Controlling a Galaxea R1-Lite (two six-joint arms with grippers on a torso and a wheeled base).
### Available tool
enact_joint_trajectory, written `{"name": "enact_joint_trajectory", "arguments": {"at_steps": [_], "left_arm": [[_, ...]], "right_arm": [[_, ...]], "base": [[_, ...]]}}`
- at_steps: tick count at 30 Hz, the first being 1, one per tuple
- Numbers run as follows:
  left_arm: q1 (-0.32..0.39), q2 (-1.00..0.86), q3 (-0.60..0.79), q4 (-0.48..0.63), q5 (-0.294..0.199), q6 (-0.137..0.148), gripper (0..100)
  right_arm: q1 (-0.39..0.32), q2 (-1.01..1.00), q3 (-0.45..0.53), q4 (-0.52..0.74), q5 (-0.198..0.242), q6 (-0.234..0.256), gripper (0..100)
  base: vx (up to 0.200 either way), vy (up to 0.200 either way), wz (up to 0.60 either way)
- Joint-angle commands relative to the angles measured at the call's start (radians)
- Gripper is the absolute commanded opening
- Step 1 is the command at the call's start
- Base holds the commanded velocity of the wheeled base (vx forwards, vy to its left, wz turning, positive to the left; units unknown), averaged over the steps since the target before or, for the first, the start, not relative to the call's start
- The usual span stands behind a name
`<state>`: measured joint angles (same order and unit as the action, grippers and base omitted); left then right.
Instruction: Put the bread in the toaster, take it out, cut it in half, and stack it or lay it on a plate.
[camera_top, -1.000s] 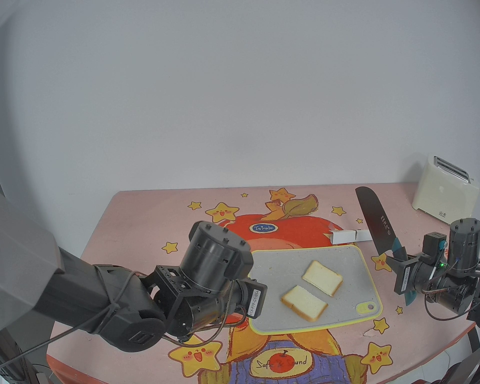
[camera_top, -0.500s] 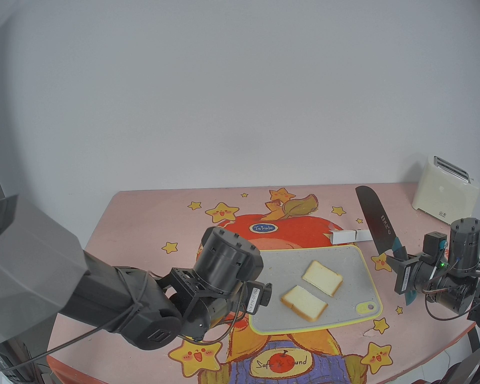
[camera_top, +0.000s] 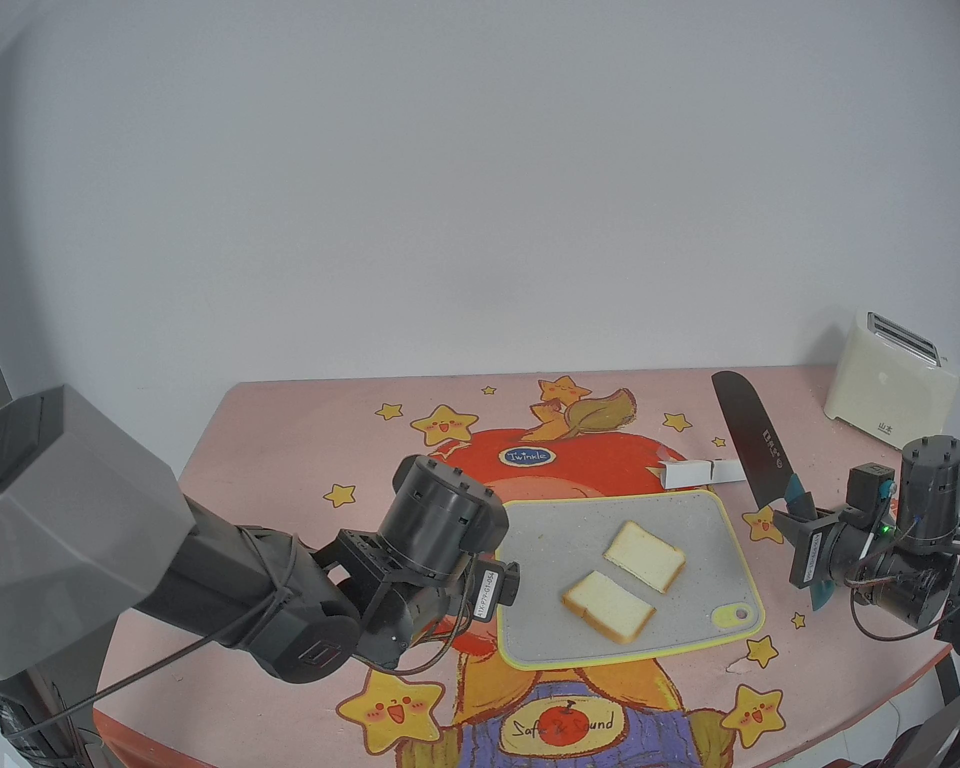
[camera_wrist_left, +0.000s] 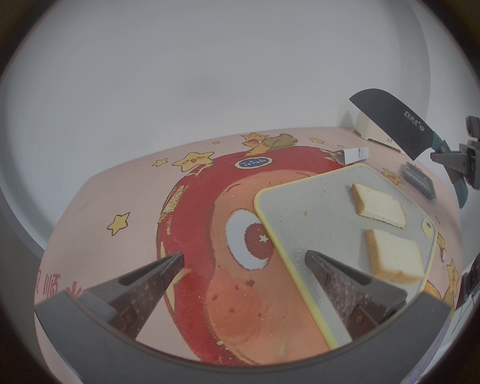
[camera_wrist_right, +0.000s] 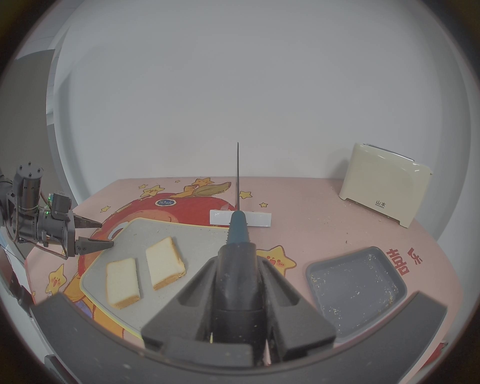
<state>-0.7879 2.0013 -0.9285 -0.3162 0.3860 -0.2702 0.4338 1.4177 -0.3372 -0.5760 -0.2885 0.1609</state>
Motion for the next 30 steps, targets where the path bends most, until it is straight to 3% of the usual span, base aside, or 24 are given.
{"name": "enact_joint_trajectory", "arguments": {"at_steps": [1,8,23,30], "left_arm": [[0.004,-0.021,0.007,0.031,0.001,-0.003,100],[0.009,-0.035,0.033,0.032,0.001,-0.003,100],[0.09,-0.107,0.074,0.06,-0.002,-0.001,100],[0.081,-0.167,0.097,0.052,-0.007,-0.003,100]], "right_arm": [[0.0,-0.003,-0.002,0.001,0.0,0.0,0],[-0.001,-0.011,-0.002,0.001,0.0,-0.001,0],[-0.001,-0.009,0.001,0.001,0.0,-0.001,0],[-0.001,-0.005,0.001,0.001,0.0,-0.001,0]], "base": [[0.0,0.0,0.0],[0.0,0.0,0.0],[0.0,0.0,0.0],[0.0,0.0,0.0]]}}
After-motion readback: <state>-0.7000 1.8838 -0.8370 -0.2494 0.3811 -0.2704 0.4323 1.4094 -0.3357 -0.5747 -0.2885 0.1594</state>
